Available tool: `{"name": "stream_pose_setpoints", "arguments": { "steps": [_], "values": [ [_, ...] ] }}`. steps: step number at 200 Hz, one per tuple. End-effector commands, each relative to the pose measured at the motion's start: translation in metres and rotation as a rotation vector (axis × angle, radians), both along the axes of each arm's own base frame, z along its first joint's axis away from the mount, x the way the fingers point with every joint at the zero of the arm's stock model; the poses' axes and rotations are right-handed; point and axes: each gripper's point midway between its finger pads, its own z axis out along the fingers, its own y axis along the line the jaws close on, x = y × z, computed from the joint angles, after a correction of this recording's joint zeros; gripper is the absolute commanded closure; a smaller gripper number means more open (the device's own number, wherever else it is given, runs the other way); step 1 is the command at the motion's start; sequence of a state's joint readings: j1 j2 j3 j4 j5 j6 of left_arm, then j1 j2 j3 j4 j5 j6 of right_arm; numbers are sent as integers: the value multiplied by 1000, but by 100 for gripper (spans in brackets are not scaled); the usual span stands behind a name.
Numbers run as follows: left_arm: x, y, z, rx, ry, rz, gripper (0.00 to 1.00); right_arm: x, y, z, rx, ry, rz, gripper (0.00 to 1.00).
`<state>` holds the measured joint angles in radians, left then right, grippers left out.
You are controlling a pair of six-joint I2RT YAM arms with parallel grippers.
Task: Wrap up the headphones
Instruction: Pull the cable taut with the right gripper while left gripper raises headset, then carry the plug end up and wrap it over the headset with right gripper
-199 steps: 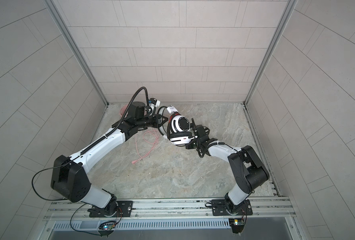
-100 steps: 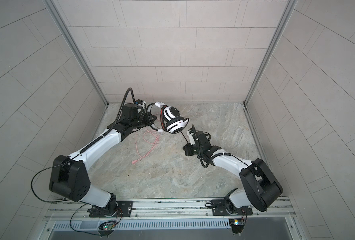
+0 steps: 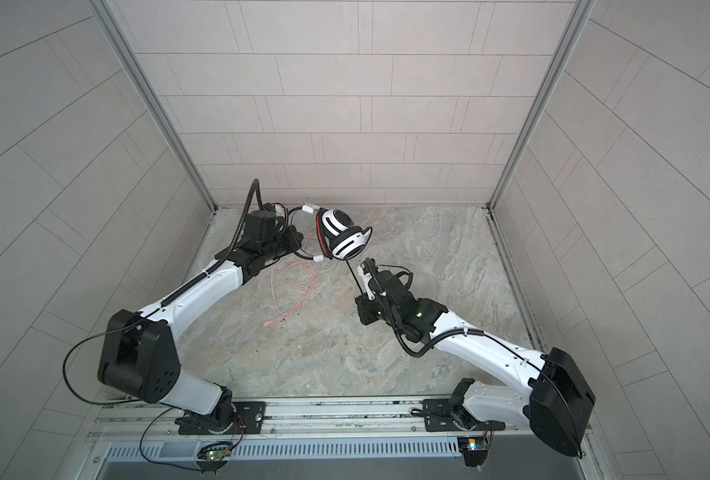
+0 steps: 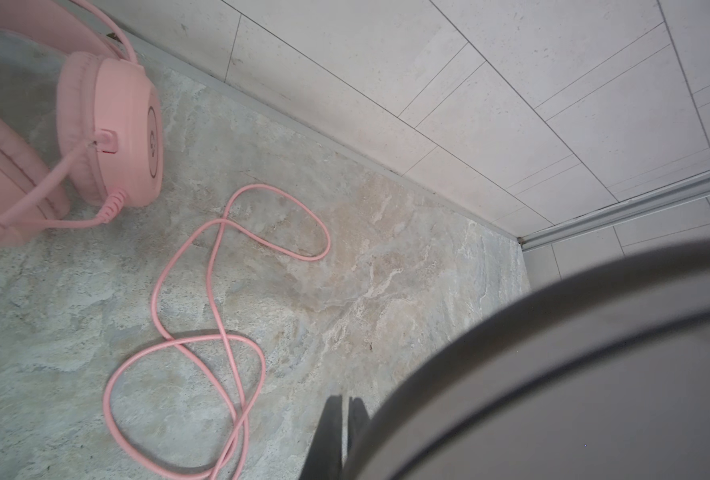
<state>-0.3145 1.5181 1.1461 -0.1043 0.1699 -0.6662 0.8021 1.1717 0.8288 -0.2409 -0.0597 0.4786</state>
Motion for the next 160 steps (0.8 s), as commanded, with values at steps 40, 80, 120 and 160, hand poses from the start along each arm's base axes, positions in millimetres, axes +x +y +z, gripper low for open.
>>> {"name": "stream_pose_setpoints", "arguments": {
  "steps": [40,80,120,160],
  "values": [
    [12,19,21,15,-15,113,100,-12,-3,19,-107,-30,18,91],
    [12,18,21,18,-9,109,100,-11,-1,22,-111,-37,23,91],
    [11,16,21,29,-7,101,100,-12,-4,22,-123,-41,21,91],
    [8,12,21,84,-3,88,100,-11,-5,26,-118,-67,16,91]
  ]
}}
